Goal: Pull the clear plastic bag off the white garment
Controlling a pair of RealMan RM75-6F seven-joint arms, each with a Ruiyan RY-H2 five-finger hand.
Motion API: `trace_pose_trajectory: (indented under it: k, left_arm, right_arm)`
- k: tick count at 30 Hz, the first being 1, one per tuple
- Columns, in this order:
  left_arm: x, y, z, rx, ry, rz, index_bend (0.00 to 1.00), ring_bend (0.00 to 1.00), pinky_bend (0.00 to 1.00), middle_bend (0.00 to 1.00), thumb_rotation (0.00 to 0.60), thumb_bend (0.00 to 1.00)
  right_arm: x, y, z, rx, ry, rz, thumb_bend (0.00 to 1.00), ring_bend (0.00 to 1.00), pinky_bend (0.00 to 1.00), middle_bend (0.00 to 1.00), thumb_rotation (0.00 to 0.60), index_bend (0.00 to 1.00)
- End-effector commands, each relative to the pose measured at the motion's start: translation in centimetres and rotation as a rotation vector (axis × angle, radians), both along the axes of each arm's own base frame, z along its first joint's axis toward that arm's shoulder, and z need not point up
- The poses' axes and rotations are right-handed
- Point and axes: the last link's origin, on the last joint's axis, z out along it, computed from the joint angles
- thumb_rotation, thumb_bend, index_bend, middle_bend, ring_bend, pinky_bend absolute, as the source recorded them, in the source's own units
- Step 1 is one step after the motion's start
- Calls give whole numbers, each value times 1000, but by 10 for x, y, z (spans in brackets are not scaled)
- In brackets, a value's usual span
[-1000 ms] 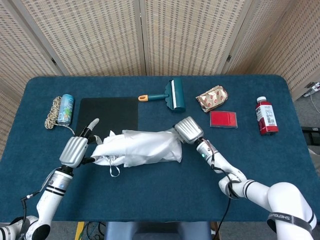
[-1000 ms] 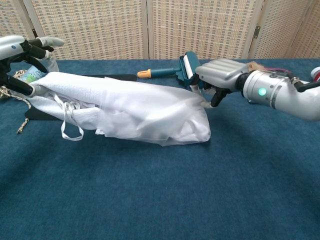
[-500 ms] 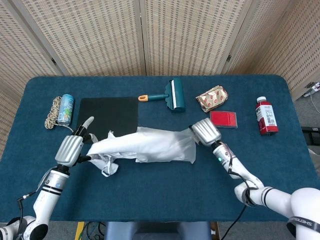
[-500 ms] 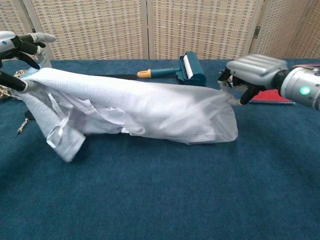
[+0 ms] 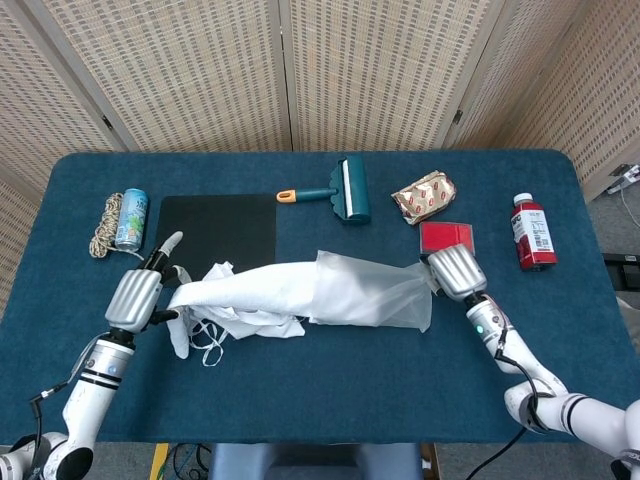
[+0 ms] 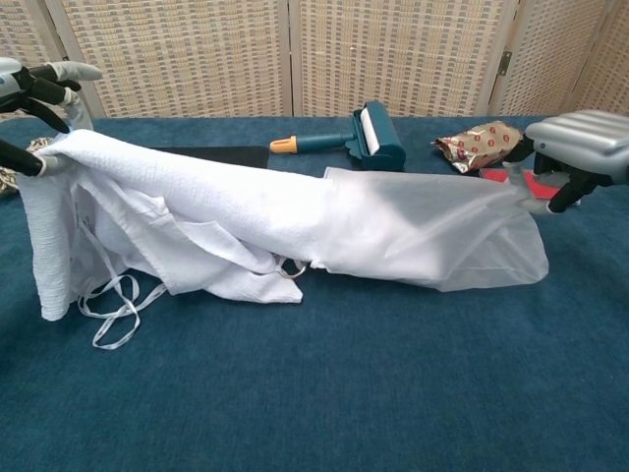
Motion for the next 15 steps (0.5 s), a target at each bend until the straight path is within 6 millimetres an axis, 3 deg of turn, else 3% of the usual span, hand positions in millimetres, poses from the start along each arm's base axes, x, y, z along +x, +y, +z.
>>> trace_pose_trajectory:
  k: [1, 15]
  left_arm:
    - [-2, -1, 1, 3, -1, 9, 745, 0, 212, 15, 600, 527]
    - [-20, -4, 13, 35, -15, 60, 745, 0, 212, 15, 600, 527]
  right_arm:
    - [-6, 2, 4, -10, -3, -14, 366, 1000, 1000, 1000, 600, 645]
    - [-34, 10, 22, -63, -15, -83, 367, 1000, 1000, 1000, 600, 644]
